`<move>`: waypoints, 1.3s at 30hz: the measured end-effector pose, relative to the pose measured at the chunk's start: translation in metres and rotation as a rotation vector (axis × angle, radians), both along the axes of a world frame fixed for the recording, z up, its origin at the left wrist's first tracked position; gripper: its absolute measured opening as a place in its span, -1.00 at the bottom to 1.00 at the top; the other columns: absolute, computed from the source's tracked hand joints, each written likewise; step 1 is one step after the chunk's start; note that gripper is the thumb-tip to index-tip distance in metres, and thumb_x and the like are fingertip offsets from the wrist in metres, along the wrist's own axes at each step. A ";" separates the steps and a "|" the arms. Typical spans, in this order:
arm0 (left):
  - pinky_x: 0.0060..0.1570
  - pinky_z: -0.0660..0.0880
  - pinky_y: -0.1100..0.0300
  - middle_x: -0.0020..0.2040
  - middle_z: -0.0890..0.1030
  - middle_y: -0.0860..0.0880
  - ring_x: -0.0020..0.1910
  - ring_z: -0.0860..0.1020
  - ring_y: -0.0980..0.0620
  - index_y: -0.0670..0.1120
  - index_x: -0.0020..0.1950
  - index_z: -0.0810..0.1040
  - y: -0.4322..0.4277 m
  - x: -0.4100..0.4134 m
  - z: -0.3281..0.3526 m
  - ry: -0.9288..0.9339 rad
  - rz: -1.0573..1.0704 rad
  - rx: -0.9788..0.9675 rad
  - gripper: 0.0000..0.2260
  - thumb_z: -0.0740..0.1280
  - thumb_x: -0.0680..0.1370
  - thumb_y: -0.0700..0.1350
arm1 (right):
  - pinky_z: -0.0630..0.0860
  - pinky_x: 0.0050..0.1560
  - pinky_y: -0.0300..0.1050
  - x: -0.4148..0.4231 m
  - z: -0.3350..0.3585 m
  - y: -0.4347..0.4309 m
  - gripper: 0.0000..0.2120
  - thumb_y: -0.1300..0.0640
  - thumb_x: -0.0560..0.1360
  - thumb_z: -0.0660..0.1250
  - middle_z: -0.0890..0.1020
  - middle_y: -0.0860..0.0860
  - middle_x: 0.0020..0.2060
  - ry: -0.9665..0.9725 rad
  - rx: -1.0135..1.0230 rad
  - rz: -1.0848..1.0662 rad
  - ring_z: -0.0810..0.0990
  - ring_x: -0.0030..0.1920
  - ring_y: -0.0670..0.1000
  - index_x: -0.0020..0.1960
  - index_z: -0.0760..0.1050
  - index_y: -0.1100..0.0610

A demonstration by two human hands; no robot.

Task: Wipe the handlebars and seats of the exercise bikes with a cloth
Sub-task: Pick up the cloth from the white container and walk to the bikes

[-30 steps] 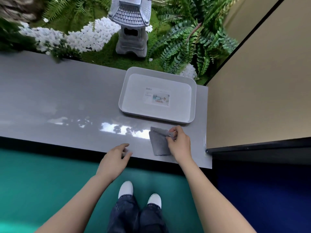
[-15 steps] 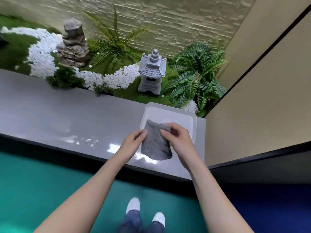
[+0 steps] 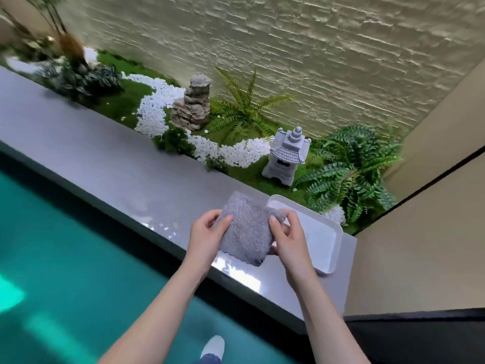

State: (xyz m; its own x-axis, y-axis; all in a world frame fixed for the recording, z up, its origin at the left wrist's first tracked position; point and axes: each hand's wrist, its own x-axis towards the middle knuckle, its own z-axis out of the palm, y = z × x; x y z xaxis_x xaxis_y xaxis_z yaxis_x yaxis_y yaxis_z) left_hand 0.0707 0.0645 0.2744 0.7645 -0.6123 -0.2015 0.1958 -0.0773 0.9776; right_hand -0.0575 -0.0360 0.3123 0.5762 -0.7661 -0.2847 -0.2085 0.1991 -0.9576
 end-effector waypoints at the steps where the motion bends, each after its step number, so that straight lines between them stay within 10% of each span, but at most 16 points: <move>1: -0.25 0.53 0.34 -0.25 0.66 0.09 -0.25 0.61 0.19 -0.03 -0.17 0.60 0.011 -0.003 0.003 -0.041 0.072 -0.004 -0.91 0.36 0.51 -0.19 | 0.56 -0.20 0.00 0.003 -0.003 0.008 -0.90 0.15 0.59 0.25 0.66 0.10 -0.08 -0.014 0.052 0.025 0.64 -0.12 0.03 0.10 0.39 0.11; 6: -0.17 0.49 0.35 -0.21 0.67 0.05 -0.22 0.59 0.18 -0.06 -0.14 0.63 0.069 -0.036 0.014 -0.140 0.364 0.030 -0.90 0.37 0.50 -0.24 | 0.52 0.05 -0.02 0.008 -0.013 0.047 -0.70 0.32 0.50 0.35 0.60 0.33 0.04 -0.057 0.218 0.131 0.61 -0.03 0.10 0.21 0.40 0.31; 12: 0.02 0.42 0.32 -0.10 0.58 -0.08 -0.08 0.53 0.07 -0.16 -0.05 0.63 0.124 -0.102 0.021 -0.395 0.663 0.254 -0.89 0.42 0.44 -0.29 | 0.37 -0.34 -0.44 -0.002 -0.011 0.096 -0.76 0.40 0.47 0.34 0.46 -0.04 -0.35 -0.106 -0.055 0.405 0.42 -0.47 -0.28 -0.06 0.43 0.08; 17: 0.02 0.34 0.49 -0.13 0.48 0.06 -0.12 0.46 0.26 -0.16 0.08 0.62 0.165 -0.156 0.025 -0.551 0.814 0.437 -0.76 0.44 0.42 -0.29 | 0.44 -0.27 -0.37 -0.020 -0.003 0.153 -0.76 0.29 0.46 0.36 0.55 -0.09 -0.32 -0.078 -0.203 0.651 0.47 -0.40 -0.22 -0.12 0.44 -0.04; 21: 0.02 0.33 0.52 -0.12 0.46 0.05 -0.11 0.46 0.23 -0.13 0.18 0.59 0.195 -0.189 0.031 -0.604 0.864 0.508 -0.67 0.40 0.42 -0.32 | 0.57 -0.02 0.06 -0.034 0.007 0.192 -0.87 0.24 0.51 0.30 0.63 0.12 -0.17 -0.069 -0.146 0.830 0.59 -0.21 0.03 0.05 0.50 0.12; 35: -0.17 0.41 0.35 -0.06 0.50 -0.01 -0.21 0.47 0.20 -0.05 0.11 0.54 0.272 -0.285 0.056 -0.202 1.304 0.284 -0.78 0.34 0.51 -0.27 | 0.47 -0.24 -0.21 -0.090 0.023 0.278 -0.94 0.24 0.59 0.24 0.60 -0.06 -0.30 -0.175 0.162 1.155 0.53 -0.28 -0.14 0.02 0.49 0.19; 39: -0.07 0.51 0.34 -0.02 0.66 -0.09 -0.07 0.60 0.08 -0.19 0.04 0.58 0.297 -0.312 0.057 0.064 1.250 -0.084 -0.86 0.35 0.50 -0.22 | 0.43 -0.29 -0.26 -0.111 0.028 0.314 -0.92 0.26 0.60 0.21 0.58 -0.13 -0.37 -0.183 0.243 1.180 0.52 -0.34 -0.18 0.01 0.47 0.15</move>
